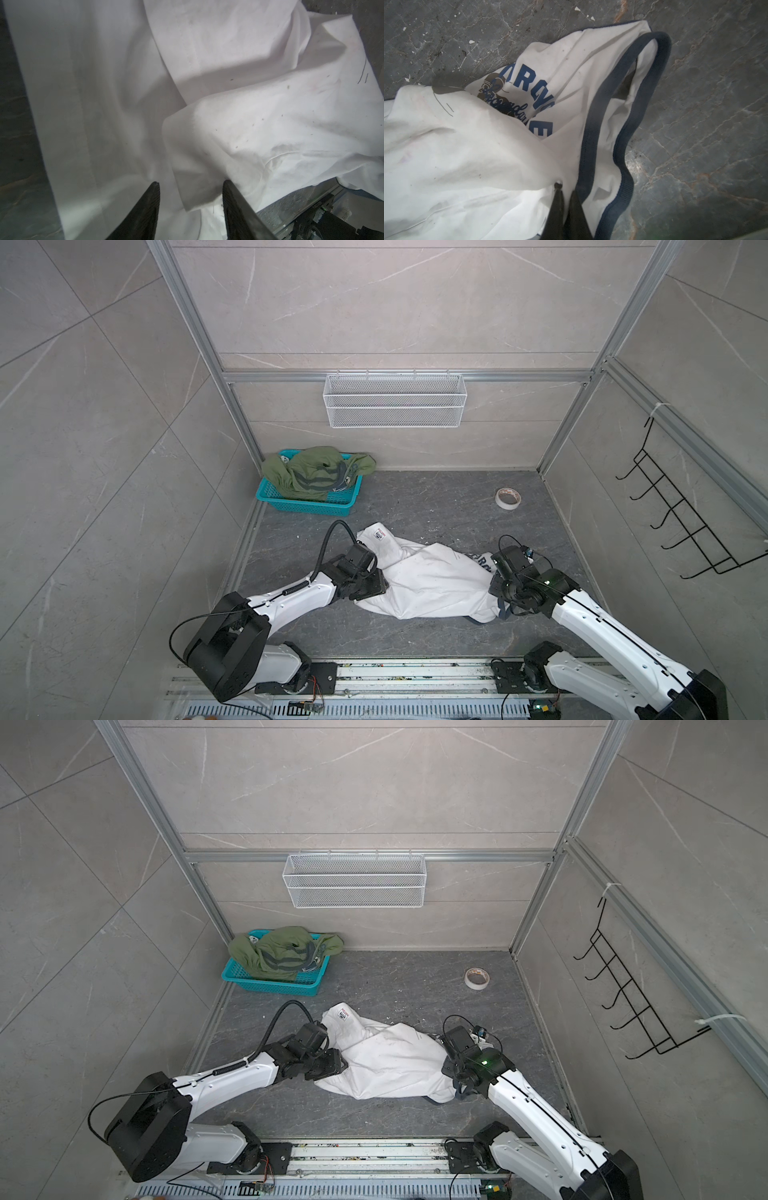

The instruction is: Fold and stack the tank tops

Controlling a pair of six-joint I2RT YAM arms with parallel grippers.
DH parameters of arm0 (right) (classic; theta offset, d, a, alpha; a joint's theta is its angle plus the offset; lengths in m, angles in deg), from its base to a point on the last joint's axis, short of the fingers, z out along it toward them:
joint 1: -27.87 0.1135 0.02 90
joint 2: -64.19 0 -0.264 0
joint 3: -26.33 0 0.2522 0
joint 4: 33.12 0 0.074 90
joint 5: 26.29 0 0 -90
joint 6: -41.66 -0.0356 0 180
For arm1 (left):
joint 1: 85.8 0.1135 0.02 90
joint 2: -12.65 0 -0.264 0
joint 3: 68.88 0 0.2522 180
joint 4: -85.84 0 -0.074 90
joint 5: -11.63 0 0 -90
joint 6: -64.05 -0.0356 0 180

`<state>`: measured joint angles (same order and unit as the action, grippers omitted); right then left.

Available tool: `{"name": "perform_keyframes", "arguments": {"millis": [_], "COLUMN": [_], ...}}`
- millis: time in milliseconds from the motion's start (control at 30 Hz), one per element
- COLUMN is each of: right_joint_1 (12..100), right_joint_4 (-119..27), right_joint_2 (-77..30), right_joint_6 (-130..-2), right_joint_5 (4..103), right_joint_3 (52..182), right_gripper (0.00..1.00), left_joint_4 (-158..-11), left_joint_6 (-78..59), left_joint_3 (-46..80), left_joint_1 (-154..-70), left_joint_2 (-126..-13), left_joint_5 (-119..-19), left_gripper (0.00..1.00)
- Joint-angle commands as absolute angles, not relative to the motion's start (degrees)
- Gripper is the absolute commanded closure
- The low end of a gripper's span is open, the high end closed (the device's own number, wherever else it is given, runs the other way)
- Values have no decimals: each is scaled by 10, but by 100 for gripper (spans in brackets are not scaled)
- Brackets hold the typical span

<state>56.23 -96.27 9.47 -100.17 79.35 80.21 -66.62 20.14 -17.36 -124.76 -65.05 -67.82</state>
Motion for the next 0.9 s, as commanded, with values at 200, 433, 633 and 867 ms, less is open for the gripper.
{"name": "perform_keyframes", "arguments": {"millis": [200,433,633,867], "right_joint_1": [560,560,560,560], "right_joint_4": [-951,-952,-950,-953], "right_joint_2": [86,85,82,85], "right_joint_6": [-996,-992,-991,-990], "right_joint_5": [783,784,783,785], "right_joint_3": [794,797,799,798], "right_gripper": [100,100,100,100], "left_joint_4": [-702,-703,-696,-695], "left_joint_6": [205,203,197,198], "left_joint_3": [-163,-142,-122,-111], "left_joint_1": [-1249,-1257,-1266,-1273], "left_joint_2": [-645,-645,-649,-660], "left_joint_5": [-646,-640,-645,-645], "left_gripper": [55,58,55,54]}}
